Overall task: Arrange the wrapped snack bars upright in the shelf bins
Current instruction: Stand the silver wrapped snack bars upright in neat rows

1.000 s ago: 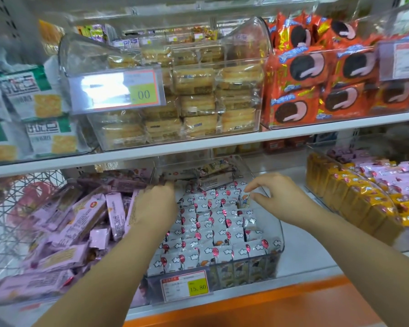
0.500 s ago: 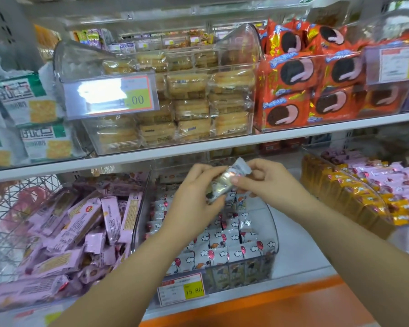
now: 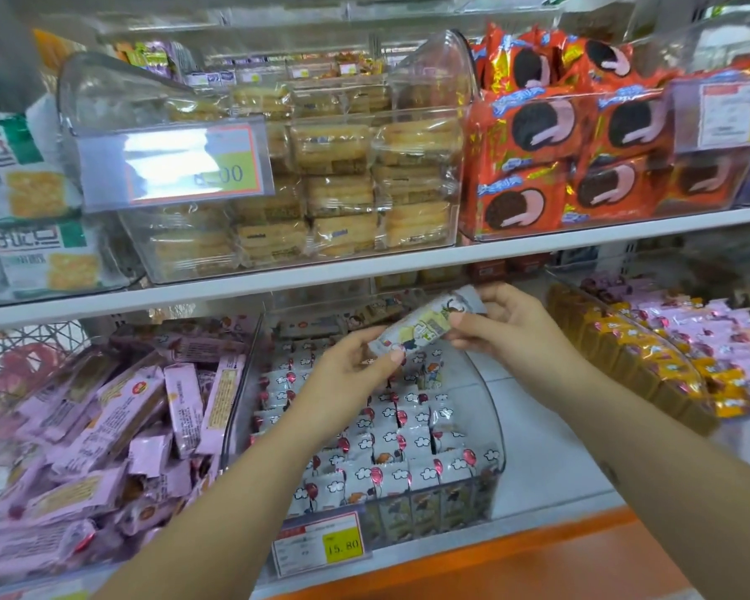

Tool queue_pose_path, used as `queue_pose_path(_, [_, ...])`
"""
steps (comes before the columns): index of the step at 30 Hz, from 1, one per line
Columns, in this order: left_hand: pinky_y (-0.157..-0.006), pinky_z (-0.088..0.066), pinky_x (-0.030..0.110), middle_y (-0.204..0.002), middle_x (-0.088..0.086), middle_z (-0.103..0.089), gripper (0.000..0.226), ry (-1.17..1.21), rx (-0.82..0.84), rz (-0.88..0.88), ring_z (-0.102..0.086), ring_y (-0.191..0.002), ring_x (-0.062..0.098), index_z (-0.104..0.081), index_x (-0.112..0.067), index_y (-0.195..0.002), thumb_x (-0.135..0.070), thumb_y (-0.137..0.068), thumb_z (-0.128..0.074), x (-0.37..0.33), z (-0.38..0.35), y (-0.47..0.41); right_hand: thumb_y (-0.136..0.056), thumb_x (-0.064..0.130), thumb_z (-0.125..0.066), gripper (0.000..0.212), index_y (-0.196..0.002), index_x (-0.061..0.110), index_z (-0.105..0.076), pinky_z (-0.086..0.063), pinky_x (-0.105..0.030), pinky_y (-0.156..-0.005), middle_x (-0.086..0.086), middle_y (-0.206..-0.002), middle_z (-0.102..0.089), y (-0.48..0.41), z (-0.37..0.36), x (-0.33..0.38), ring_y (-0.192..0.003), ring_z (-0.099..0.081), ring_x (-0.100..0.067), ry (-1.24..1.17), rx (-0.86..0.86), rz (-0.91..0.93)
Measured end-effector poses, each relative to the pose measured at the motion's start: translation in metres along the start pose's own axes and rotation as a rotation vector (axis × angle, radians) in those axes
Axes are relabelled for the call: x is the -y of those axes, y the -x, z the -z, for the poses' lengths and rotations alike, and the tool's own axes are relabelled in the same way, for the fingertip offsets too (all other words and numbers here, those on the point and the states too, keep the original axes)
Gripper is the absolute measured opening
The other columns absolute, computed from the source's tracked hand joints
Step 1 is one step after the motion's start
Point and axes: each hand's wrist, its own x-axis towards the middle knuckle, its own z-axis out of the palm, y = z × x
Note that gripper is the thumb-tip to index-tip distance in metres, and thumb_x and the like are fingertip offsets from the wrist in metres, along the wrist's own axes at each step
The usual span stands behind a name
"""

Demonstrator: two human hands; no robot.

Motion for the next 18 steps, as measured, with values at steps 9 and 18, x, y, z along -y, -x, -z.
queue_pose_path(9, [-0.078, -0.054, 0.033, -0.092, -0.009, -0.067, 0.015, -0.018, -0.291, -0.063, -0.070, -0.075, 0.012, -0.056, -0.031, -0.089, -0.040, -0.084, -0.066, -0.012, 0.010, -0.005, -0.081, 0.028, -0.071, 0.019, -0.097, 0.023, -0.063, -0.048, -0.030, -0.087, 0.002, -0.096, -0.069, -0.001, 0.027, -0.013, -0.094, -0.063, -0.013, 0.262, -0.094, -0.009])
queue_pose_path(18, [-0.085, -0.046, 0.026, -0.120, -0.001, -0.061, 0.051, -0.635, -0.068, -0.214, -0.059, -0.103, 0.016, -0.050, -0.023, -0.131, -0.041, -0.085, -0.064, -0.021, -0.020, -0.034, -0.082, 0.025, -0.070, 0.021, -0.102, 0.020, -0.062, -0.051, -0.037, -0.091, 0.001, -0.098, -0.068, 0.000, 0.031, -0.027, -0.096, -0.065, -0.019, 0.329, -0.018, -0.093])
